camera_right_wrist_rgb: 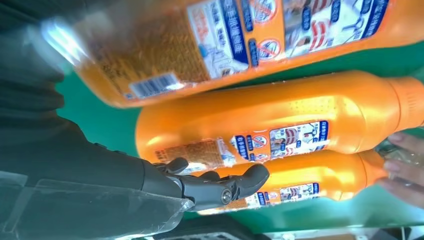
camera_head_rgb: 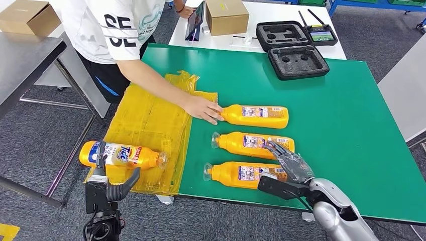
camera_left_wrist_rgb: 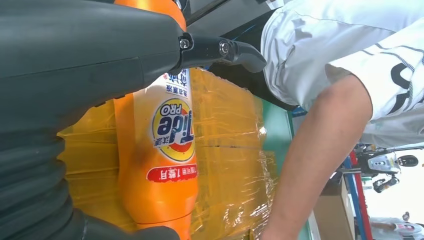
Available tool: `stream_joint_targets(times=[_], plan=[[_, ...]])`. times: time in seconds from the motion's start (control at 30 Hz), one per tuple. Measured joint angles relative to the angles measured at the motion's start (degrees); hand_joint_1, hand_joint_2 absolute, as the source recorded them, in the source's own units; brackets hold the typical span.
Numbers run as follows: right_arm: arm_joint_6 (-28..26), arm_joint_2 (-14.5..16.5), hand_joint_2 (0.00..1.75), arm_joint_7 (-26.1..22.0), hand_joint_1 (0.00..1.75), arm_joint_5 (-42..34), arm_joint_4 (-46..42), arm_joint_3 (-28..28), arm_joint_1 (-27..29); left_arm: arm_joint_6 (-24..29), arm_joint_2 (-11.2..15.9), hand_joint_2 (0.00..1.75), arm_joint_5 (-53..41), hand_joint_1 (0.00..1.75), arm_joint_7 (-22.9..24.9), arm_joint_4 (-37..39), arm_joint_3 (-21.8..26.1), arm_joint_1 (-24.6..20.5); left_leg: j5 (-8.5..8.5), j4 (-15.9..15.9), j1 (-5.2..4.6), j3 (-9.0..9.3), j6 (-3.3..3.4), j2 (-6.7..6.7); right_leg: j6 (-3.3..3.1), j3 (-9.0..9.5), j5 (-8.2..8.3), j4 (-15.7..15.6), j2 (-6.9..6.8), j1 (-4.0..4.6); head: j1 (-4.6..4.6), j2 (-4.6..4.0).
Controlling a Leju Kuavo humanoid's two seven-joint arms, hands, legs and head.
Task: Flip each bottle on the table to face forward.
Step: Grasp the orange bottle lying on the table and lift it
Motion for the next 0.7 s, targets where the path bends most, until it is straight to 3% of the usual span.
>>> stream_joint_targets(times=[0.3, 0.7], plan=[[1.8, 4.5, 1.75, -1.4, 0.0, -1.5, 11.1, 1.1, -6.2, -0.2, -0.1, 1.75, 0.2, 0.0, 0.0, 0.7, 0.0, -0.7, -0.01, 0.0, 0.0, 0.08, 0.0, 0.06, 0.0, 0.03, 0.0, 0.0, 0.04, 0.0, 0.01, 0.01], [2.0, 5.6, 1.75, -2.4, 0.0, -4.8, 18.0, 3.6, -11.4, -0.3, -0.2, 1.75, 0.8, 0.0, 0.6, 1.2, -0.1, -1.0, 0.07, 0.0, 0.0, 0.26, 0.02, 0.24, -0.16, 0.12, 0.17, 0.0, 0.13, 0.01, 0.01, 0.01]])
